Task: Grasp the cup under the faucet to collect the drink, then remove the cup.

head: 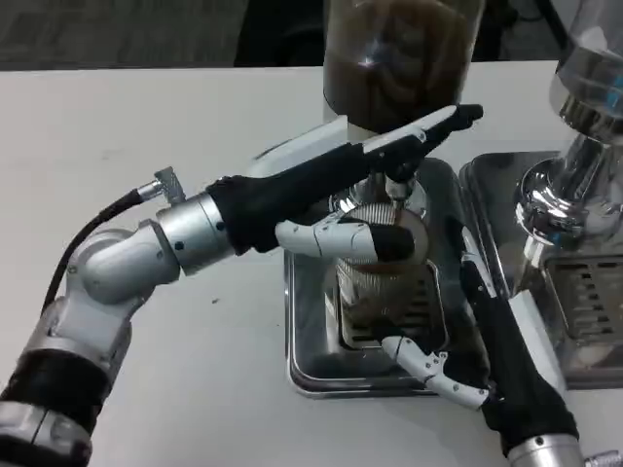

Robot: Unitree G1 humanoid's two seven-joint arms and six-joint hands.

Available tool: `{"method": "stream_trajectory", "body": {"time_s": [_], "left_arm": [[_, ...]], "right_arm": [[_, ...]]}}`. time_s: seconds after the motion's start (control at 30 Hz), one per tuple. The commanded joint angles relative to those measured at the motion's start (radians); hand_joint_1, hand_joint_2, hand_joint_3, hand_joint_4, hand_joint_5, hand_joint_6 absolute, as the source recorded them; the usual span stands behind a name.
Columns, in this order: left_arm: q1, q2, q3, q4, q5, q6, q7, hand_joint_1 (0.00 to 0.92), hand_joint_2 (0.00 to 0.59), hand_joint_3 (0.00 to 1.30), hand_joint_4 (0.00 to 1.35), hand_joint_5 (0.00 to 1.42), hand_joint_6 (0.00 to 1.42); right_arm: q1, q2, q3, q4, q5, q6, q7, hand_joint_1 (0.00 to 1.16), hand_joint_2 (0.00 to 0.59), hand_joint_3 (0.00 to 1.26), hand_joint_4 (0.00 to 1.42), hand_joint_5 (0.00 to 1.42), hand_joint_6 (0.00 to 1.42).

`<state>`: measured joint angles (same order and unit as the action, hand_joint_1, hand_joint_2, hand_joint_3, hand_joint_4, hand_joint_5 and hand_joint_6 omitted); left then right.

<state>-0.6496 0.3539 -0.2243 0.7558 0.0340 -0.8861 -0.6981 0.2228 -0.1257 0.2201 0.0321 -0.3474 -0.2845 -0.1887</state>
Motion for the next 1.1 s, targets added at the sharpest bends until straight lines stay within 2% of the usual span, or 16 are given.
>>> {"method": "stream_trajectory", "body": {"time_s": [0.03,0.43,1.1], "left_arm": [[0.030,0.022,-0.026,-0.003,0.036,0.023,-0.031,0.000,0.040,0.00,0.00,0.00,0.00],[0.035,0.025,-0.025,-0.010,0.037,0.030,-0.028,0.000,0.040,0.00,0.00,0.00,0.00],[0.030,0.033,-0.018,-0.003,0.041,0.035,-0.021,0.000,0.046,0.00,0.00,0.00,0.00]], "right_arm": [[-0.019,0.012,-0.006,-0.002,-0.001,0.018,0.009,0.69,0.204,0.00,0.00,0.00,0.00],[-0.056,0.032,-0.019,0.036,0.017,0.035,0.028,0.66,0.217,0.00,0.00,0.00,0.00],[-0.155,0.041,-0.036,0.147,0.056,0.032,0.062,0.63,0.227,0.00,0.00,0.00,0.00]]}}
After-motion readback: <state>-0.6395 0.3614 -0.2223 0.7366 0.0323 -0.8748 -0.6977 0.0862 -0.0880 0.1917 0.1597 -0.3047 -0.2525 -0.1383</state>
